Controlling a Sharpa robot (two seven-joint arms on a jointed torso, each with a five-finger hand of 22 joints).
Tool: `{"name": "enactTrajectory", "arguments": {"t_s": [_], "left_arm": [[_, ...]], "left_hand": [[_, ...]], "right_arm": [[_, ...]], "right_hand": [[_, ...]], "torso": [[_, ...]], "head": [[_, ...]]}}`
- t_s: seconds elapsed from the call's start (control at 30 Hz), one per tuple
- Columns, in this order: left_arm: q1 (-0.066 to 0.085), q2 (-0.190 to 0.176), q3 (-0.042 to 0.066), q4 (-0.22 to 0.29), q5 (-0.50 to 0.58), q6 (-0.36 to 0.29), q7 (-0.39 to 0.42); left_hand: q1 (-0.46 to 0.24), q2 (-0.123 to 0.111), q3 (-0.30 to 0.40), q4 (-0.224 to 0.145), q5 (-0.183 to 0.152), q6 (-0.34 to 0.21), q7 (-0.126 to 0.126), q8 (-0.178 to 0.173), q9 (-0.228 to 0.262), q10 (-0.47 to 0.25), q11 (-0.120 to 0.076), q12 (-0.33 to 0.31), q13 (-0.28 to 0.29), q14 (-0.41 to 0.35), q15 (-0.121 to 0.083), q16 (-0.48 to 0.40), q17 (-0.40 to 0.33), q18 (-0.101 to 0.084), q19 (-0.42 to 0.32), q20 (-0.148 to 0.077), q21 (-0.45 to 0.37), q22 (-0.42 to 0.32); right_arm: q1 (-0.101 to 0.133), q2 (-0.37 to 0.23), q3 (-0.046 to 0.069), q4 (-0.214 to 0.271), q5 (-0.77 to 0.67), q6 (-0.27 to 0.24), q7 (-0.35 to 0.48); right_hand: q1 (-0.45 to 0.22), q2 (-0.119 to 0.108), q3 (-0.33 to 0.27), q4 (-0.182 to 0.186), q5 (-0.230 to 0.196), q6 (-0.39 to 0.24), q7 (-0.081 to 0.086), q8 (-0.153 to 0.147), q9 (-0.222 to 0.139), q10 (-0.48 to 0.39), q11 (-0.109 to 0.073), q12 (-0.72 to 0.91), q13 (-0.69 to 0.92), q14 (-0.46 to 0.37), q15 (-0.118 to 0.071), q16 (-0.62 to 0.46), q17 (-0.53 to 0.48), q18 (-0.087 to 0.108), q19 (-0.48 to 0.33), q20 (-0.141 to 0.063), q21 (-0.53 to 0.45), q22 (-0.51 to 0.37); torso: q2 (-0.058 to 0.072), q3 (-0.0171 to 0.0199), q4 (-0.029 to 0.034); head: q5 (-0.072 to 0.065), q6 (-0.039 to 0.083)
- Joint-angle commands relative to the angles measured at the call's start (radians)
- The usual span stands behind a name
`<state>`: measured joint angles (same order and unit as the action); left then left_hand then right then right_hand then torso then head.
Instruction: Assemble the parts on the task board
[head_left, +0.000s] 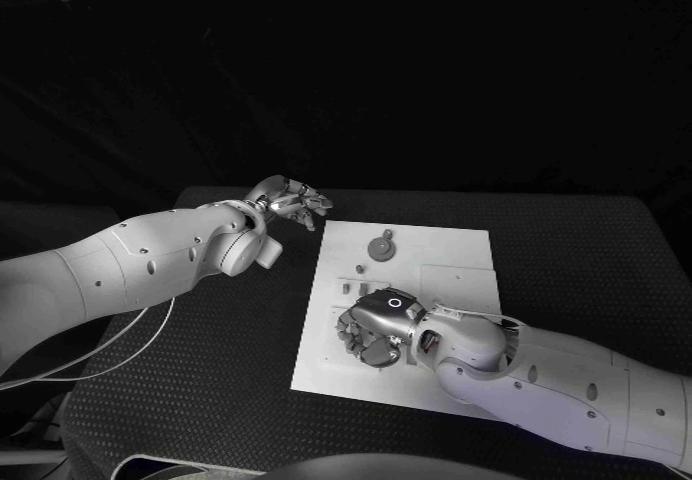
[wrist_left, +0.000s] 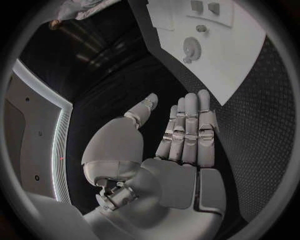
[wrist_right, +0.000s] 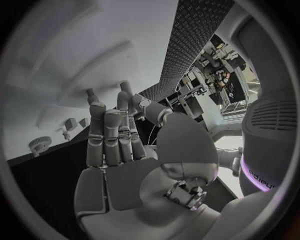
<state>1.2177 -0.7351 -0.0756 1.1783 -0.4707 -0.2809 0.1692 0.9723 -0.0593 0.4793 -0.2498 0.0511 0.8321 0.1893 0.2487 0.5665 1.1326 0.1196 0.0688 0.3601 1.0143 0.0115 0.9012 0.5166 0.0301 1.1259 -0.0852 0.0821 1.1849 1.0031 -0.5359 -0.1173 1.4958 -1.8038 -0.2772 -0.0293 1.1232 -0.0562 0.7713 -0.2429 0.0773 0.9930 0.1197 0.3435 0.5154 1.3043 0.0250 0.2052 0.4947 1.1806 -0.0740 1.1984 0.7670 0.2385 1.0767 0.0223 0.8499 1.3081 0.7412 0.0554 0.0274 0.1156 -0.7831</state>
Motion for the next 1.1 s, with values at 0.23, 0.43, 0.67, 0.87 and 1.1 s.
{"name": "enactTrajectory", "arguments": {"t_s": [0.23, 0.43, 0.67, 0.87, 1.1], "left_arm": [[0.001, 0.001, 0.001, 0.002, 0.006, 0.013, 0.014], [0.001, 0.002, 0.001, 0.002, 0.006, 0.013, 0.014], [0.002, 0.0, 0.001, 0.002, 0.006, 0.012, 0.012], [0.002, -0.001, 0.001, 0.003, 0.006, 0.01, 0.012], [0.002, -0.002, 0.001, 0.002, 0.006, 0.012, 0.01]], "left_hand": [[-0.002, 0.001, -0.008, 0.0, 0.003, -0.003, 0.002, 0.006, 0.0, -0.007, 0.0, 0.001, 0.002, 0.005, 0.001, -0.007, 0.002, 0.011, 0.008, -0.001, -0.006, -0.001], [-0.002, 0.001, -0.008, 0.0, 0.003, -0.003, 0.002, 0.006, 0.0, -0.007, 0.0, 0.001, 0.002, 0.005, 0.001, -0.007, 0.002, 0.011, 0.008, -0.001, -0.006, -0.001], [-0.002, 0.002, -0.008, 0.0, 0.003, -0.004, 0.002, 0.006, 0.0, -0.007, 0.001, 0.001, 0.002, 0.005, 0.001, -0.008, 0.002, 0.011, 0.008, 0.0, -0.007, -0.001], [-0.002, 0.002, -0.008, 0.0, 0.003, -0.004, 0.002, 0.006, 0.0, -0.007, 0.001, 0.001, 0.002, 0.005, 0.001, -0.008, 0.002, 0.011, 0.008, 0.0, -0.007, -0.001], [-0.002, 0.002, -0.008, 0.0, 0.003, -0.004, 0.002, 0.007, 0.0, -0.007, 0.001, 0.001, 0.002, 0.005, 0.001, -0.008, 0.003, 0.011, 0.008, 0.0, -0.007, -0.001]], "right_arm": [[-0.007, 0.002, -0.005, -0.016, -0.037, -0.012, -0.022], [-0.007, 0.001, -0.005, -0.015, -0.033, 0.012, -0.015], [-0.007, -0.002, -0.008, -0.01, -0.015, 0.058, 0.001], [-0.007, -0.006, -0.012, -0.004, 0.014, 0.075, 0.011], [-0.007, -0.011, -0.014, -0.005, 0.028, 0.047, 0.011]], "right_hand": [[0.004, 0.011, 0.003, -0.007, 0.003, 0.017, -0.007, 0.014, 0.038, -0.002, 0.003, -0.006, 0.001, 0.0, -0.006, -0.003, 0.002, 0.023, 0.003, -0.006, 0.004, 0.019], [0.004, 0.011, 0.004, -0.007, 0.003, 0.018, -0.007, 0.014, 0.039, -0.002, 0.003, -0.006, 0.002, 0.0, -0.006, -0.003, 0.002, 0.023, 0.003, -0.006, 0.005, 0.019], [0.003, 0.01, 0.003, -0.008, 0.002, 0.018, -0.007, 0.014, 0.039, -0.001, 0.003, -0.007, 0.003, 0.0, -0.006, -0.003, 0.003, 0.023, 0.003, -0.006, 0.005, 0.019], [-0.005, 0.002, 0.0, -0.011, 0.002, 0.014, -0.005, 0.011, 0.04, -0.006, 0.006, -0.012, 0.004, -0.003, -0.004, -0.006, 0.003, 0.023, -0.001, -0.004, 0.003, 0.019], [-0.046, -0.083, -0.03, -0.006, 0.001, -0.011, 0.005, -0.007, 0.038, -0.03, 0.017, -0.034, 0.004, -0.013, 0.007, -0.019, 0.002, 0.023, -0.01, 0.002, -0.001, 0.017]], "torso": [[-0.001, 0.0003, 0.0004], [0.0, 0.0001, 0.0001], [0.0, 0.0001, -0.0004], [-0.001, 0.0, -0.0006], [-0.001, 0.0003, -0.0002]], "head": [[0.003, 0.0], [0.004, 0.001], [0.005, -0.001], [0.005, -0.003], [0.005, -0.004]]}}
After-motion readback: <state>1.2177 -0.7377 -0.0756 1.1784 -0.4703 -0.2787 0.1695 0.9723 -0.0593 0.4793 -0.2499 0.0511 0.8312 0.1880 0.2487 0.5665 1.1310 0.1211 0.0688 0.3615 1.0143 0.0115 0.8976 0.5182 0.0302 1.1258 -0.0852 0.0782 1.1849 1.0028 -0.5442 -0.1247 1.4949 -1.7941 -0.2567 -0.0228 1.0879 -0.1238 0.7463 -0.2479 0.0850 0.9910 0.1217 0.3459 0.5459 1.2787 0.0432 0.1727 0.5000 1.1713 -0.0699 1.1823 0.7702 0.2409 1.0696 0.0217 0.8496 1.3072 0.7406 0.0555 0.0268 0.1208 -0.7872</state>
